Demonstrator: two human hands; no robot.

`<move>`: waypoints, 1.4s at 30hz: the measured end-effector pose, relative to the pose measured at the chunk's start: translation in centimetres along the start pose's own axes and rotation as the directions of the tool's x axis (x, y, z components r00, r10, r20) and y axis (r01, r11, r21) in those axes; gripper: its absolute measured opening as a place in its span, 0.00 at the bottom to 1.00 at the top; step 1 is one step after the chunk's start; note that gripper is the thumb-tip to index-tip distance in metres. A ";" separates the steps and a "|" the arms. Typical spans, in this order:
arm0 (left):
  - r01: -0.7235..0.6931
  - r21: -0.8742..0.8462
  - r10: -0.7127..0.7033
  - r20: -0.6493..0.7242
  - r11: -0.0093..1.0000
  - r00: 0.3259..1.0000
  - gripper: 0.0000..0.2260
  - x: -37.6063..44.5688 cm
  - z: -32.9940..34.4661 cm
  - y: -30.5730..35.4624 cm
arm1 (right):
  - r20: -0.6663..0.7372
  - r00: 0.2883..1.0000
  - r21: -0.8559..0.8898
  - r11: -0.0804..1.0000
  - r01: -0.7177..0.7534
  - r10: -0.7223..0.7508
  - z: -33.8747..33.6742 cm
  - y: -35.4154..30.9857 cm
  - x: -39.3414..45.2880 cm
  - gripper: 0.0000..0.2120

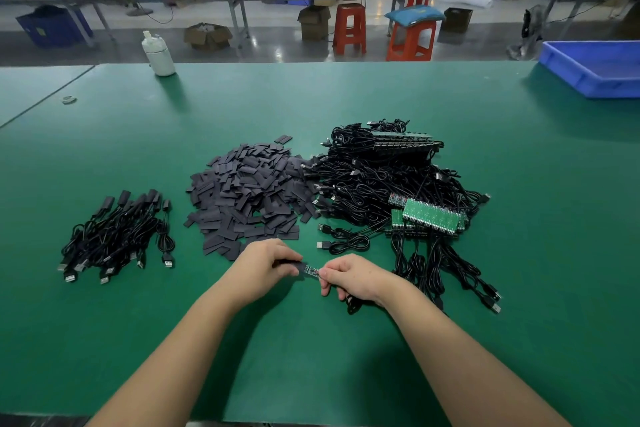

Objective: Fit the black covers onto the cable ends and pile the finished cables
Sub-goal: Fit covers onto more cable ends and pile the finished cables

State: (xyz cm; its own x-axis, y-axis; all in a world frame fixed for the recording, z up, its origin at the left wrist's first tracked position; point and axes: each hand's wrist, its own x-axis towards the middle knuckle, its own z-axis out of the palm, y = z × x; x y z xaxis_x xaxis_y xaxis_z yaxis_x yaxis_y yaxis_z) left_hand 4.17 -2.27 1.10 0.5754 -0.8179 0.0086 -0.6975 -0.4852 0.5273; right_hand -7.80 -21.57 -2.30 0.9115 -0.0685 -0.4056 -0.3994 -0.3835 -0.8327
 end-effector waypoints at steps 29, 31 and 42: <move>0.002 -0.151 0.001 0.016 0.989 1.000 0.09 0.1 2.3 0.8 | -0.003 1.000 0.022 1.000 0.005 -0.005 0.0 0.0 -0.1 0.14; 0.007 -0.139 -0.003 0.032 0.990 0.999 0.09 0.3 2.4 0.8 | -0.006 1.000 0.026 1.000 0.007 -0.006 0.0 0.1 0.0 0.14; -0.004 -0.263 -0.029 -0.121 0.965 0.992 0.06 -0.1 3.9 0.4 | -0.034 0.999 0.027 1.000 0.003 -0.002 0.1 0.2 0.5 0.14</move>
State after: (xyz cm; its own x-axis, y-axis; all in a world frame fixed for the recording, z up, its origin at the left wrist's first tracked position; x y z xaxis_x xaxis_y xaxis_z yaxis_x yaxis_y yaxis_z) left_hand 2.20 -3.52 -2.00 0.6427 -0.7600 0.0966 -0.5632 -0.3832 0.7321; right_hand -7.46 -21.60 -2.71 0.9151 -0.0991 -0.3908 -0.3992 -0.3584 -0.8439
